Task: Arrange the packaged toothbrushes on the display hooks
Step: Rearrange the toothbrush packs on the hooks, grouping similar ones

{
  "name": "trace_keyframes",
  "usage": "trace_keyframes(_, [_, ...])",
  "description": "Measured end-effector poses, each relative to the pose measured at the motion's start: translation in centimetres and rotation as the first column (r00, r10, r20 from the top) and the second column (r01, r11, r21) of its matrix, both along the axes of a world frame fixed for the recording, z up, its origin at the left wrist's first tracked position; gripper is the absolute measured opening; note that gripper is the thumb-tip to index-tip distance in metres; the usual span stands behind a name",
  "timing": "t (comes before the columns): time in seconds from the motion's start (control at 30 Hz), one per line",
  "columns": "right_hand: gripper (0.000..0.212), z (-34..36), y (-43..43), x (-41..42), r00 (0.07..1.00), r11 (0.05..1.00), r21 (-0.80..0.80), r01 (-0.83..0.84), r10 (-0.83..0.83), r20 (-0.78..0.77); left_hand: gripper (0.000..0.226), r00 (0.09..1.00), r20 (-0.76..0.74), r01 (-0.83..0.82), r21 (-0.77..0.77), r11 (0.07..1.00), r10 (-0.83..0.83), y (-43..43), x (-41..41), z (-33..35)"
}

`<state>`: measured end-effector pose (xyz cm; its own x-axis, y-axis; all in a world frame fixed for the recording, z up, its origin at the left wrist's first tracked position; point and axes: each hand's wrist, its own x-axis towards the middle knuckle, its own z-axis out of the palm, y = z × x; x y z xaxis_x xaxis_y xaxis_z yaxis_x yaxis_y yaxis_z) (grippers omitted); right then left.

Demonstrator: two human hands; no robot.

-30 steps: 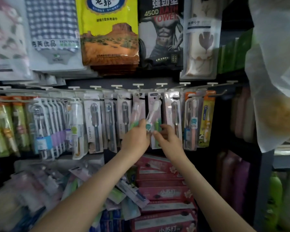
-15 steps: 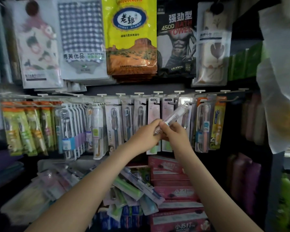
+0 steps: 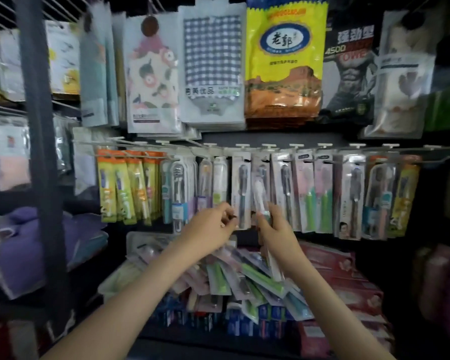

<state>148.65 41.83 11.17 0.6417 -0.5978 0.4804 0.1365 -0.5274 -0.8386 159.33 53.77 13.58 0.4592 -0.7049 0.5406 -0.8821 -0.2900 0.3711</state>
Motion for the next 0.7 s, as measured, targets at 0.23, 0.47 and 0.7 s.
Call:
trace_keyframes(0.23, [0.037, 0.3, 9.5, 12.1, 0.994, 0.956, -0.292, 0.027, -0.055, -0.090, 0.025, 0.963, 0.139, -0.210, -0.143, 0.967, 0.230, 12.4, 12.0, 0.9])
trace_keyframes(0.47, [0.030, 0.8, 13.9, 20.9, 0.960, 0.906, -0.392, 0.161, -0.236, -0.150, 0.034, 0.741, 0.540, -0.313, -0.249, 0.916, 0.400, 19.2, 23.0, 0.4])
trace_keyframes(0.7, [0.033, 1.9, 13.6, 25.9, 0.908, 0.829, -0.450, 0.332, -0.411, -0.087, 0.026, 0.597, 0.739, -0.182, -0.255, 0.950, 0.313, 19.9, 28.0, 1.5])
